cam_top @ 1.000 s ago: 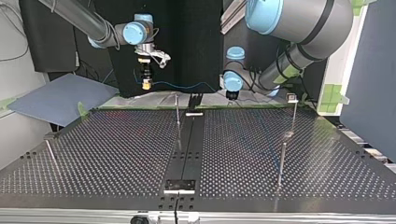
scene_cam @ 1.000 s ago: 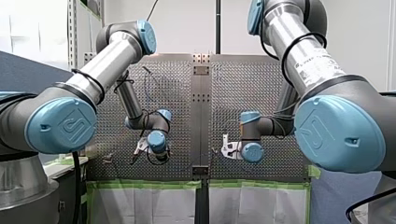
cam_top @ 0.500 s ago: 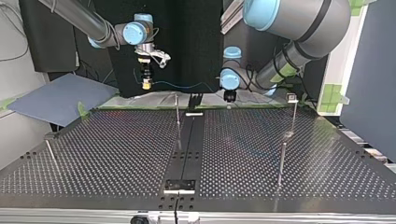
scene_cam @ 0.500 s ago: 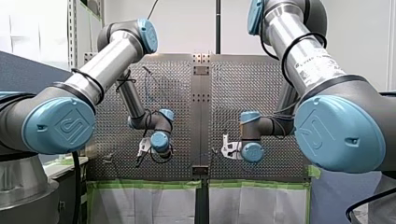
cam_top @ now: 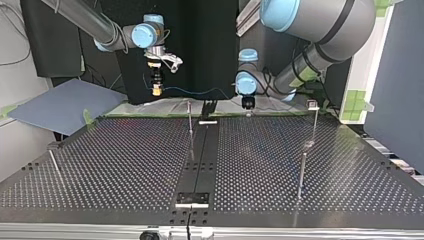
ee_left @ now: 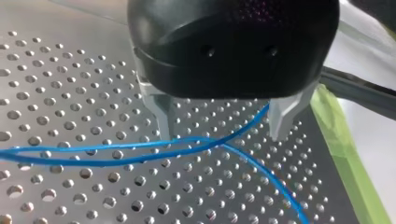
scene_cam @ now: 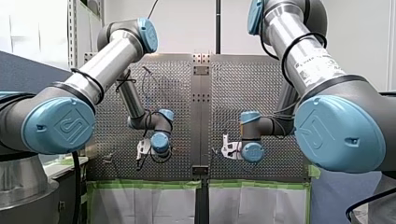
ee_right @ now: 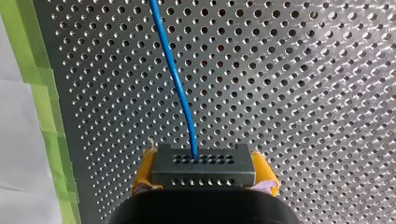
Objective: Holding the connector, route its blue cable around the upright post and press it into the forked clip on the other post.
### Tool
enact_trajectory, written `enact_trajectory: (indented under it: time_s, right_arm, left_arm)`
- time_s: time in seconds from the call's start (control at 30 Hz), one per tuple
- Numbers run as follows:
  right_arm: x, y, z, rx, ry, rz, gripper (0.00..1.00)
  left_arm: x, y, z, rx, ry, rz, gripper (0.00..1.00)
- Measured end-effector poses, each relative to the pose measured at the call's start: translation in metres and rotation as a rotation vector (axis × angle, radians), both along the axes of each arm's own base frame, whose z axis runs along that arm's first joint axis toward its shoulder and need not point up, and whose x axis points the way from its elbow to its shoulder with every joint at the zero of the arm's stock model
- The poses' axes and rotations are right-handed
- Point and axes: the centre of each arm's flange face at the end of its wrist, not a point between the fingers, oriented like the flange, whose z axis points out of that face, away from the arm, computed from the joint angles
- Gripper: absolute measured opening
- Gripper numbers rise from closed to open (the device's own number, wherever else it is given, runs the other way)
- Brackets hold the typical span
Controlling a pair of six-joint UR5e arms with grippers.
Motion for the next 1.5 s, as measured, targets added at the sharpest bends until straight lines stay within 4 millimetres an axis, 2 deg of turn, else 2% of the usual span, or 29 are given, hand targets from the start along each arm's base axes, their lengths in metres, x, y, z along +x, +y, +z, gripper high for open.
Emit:
enact_trajectory:
  time_s: [0.33, 0.67, 1.13, 1.5]
  right_arm:
    - [0.001, 0.000, 0.000, 0.000, 0.000, 0.001, 0.00]
    - [0.001, 0.001, 0.000, 0.000, 0.000, 0.003, 0.00]
    - [0.003, 0.002, 0.001, 0.000, -0.002, 0.005, 0.00]
    - [0.000, -0.001, 0.001, -0.002, -0.003, -0.002, 0.00]
  left_arm:
    - [-0.010, -0.010, -0.001, -0.079, -0.024, -0.024, 1.00]
    - [-0.017, -0.021, -0.002, -0.019, -0.011, -0.083, 1.00]
    - [-0.029, -0.006, -0.004, 0.182, 0.078, -0.032, 1.00]
    - [-0.032, -0.007, -0.005, 0.257, 0.099, -0.064, 1.00]
